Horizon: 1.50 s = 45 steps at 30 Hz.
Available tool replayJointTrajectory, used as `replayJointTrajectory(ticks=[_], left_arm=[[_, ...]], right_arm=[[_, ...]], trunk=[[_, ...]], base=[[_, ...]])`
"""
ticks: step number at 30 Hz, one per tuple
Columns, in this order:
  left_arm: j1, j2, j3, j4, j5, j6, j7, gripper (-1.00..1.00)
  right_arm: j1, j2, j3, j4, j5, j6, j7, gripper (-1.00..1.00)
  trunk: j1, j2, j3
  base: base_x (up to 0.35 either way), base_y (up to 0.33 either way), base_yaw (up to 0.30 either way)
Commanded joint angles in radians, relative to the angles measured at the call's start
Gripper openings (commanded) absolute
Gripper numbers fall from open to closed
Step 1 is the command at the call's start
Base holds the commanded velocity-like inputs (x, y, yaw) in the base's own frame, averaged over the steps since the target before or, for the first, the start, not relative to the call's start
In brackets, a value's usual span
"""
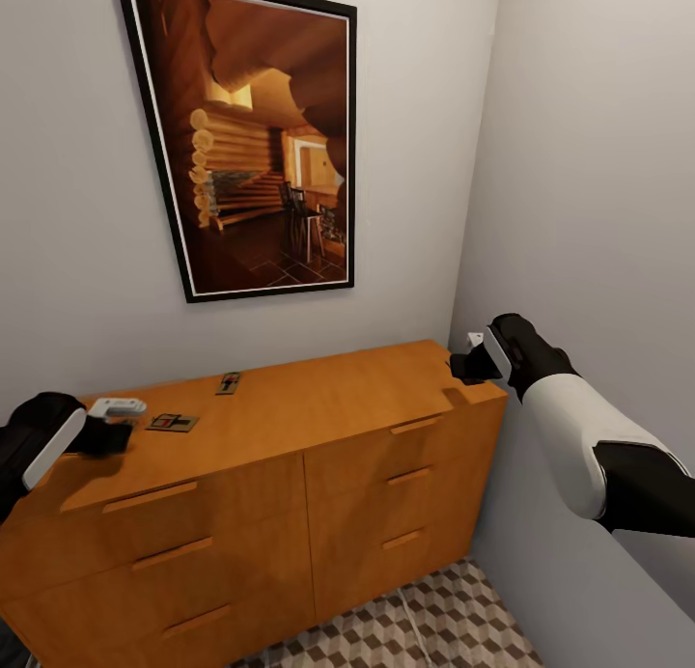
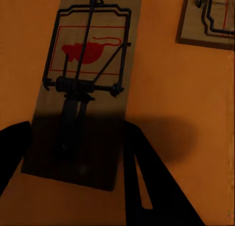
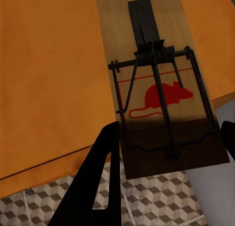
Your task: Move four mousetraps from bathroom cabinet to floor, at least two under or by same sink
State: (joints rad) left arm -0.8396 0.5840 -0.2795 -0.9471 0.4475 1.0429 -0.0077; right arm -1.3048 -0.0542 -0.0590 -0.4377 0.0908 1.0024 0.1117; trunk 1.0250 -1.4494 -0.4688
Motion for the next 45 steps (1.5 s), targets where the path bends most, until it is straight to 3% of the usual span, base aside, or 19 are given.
replayJointTrajectory(ticks=[1, 5, 11, 16, 34, 45], left_arm=[[-0.001, 0.005, -0.001, -0.018, -0.001, 0.003, 0.0, -1.0], [-0.001, 0.02, 0.028, -0.062, -0.002, 0.003, 0.001, -1.0], [-0.001, 0.044, 0.142, -0.168, -0.001, 0.004, 0.001, -1.0], [-0.001, 0.048, 0.18, -0.204, -0.002, 0.004, 0.002, -1.0], [-0.001, 0.046, 0.181, -0.218, 0.001, 0.004, 0.002, -1.0], [-0.001, 0.046, 0.181, -0.227, -0.001, 0.004, 0.002, -1.0]], right_arm=[[-0.001, 0.001, -0.005, -0.001, 0.009, 0.004, 0.008, -1.0], [-0.001, 0.001, -0.005, -0.001, 0.009, 0.004, 0.008, -1.0], [-0.001, 0.001, -0.005, -0.001, 0.009, 0.004, 0.008, -1.0], [-0.001, 0.001, -0.005, -0.001, 0.009, 0.004, 0.008, -1.0], [-0.001, 0.001, -0.005, -0.001, 0.009, 0.004, 0.008, -1.0], [-0.001, 0.009, -0.004, -0.002, 0.01, 0.003, 0.008, -1.0]], trunk=[[0.0, -0.001, -0.001], [0.0, -0.001, -0.001], [0.0, -0.001, -0.001], [0.0, -0.001, -0.001], [0.0, -0.001, -0.001], [0.0, -0.001, -0.001]], base=[[0.0, 0.0, 0.0], [0.0, 0.0, 0.0], [0.0, 0.0, 0.0], [0.0, 0.0, 0.0], [-0.006, -0.001, 0.0], [-0.258, -0.071, 0.0]])
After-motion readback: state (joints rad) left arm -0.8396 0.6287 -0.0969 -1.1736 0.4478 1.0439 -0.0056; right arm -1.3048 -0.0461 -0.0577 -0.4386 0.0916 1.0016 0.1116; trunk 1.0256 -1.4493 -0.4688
